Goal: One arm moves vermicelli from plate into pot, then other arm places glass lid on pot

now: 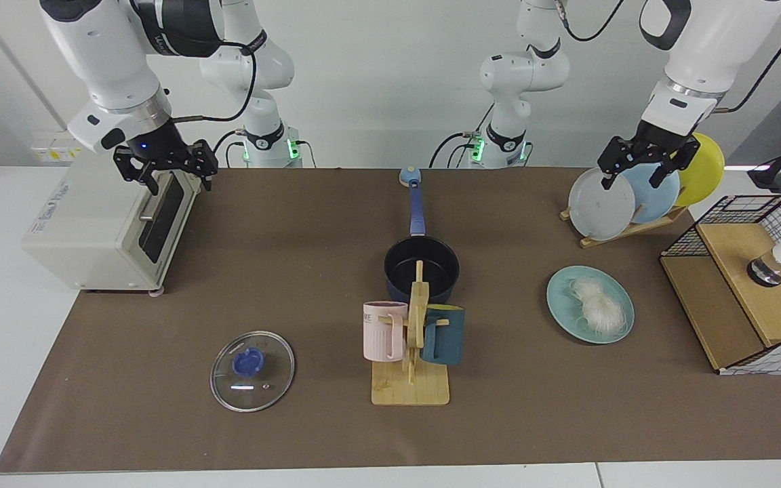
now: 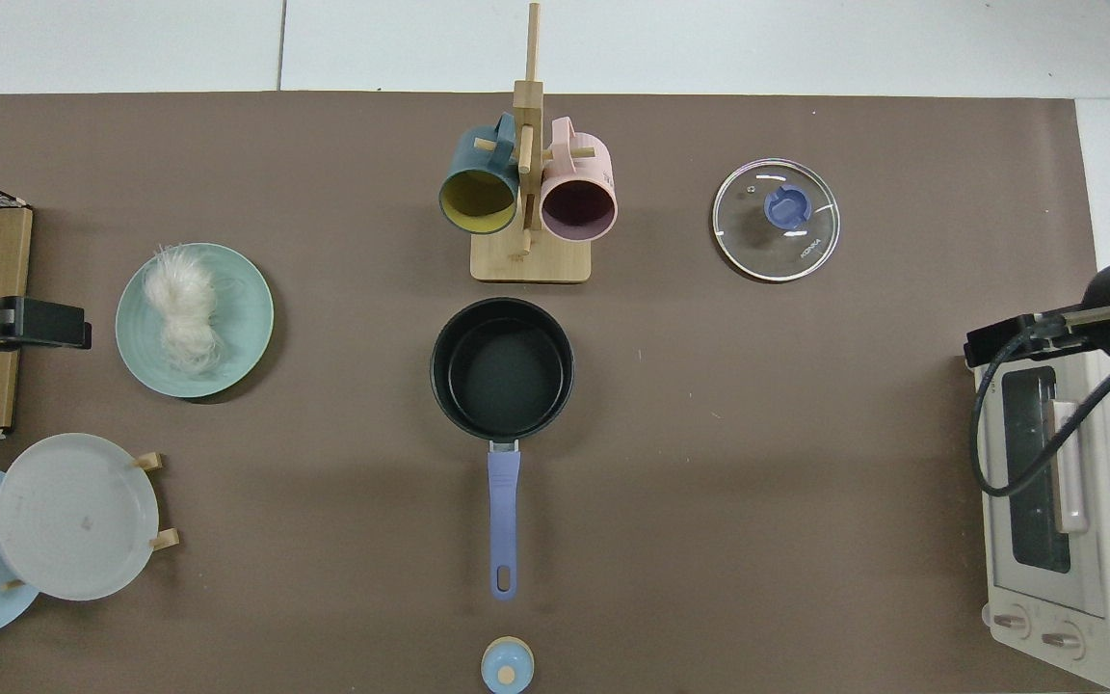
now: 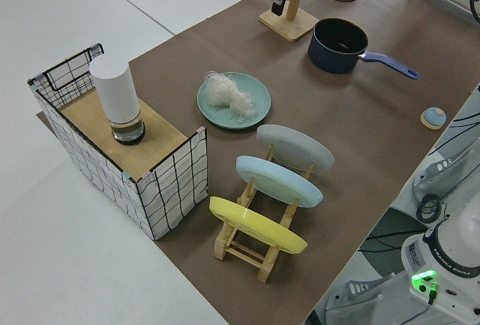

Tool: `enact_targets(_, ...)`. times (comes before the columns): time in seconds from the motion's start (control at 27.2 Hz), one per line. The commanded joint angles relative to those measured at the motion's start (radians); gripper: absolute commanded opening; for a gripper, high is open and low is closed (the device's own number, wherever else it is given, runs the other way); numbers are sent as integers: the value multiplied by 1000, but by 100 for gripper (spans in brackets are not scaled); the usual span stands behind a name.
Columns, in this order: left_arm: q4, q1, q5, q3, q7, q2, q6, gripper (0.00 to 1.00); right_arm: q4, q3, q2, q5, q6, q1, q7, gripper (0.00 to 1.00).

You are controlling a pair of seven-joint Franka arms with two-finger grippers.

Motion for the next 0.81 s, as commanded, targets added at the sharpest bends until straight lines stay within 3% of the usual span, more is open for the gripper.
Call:
enact_targets(0.0,-4,4,0,7,1,-12,-68,100,-9,1,-7,9,19,1,9,99)
enact_targets(0.77,-1,-8,0,3,-6,-12,-90,100,-9,1,-7,9,23,1,7,99)
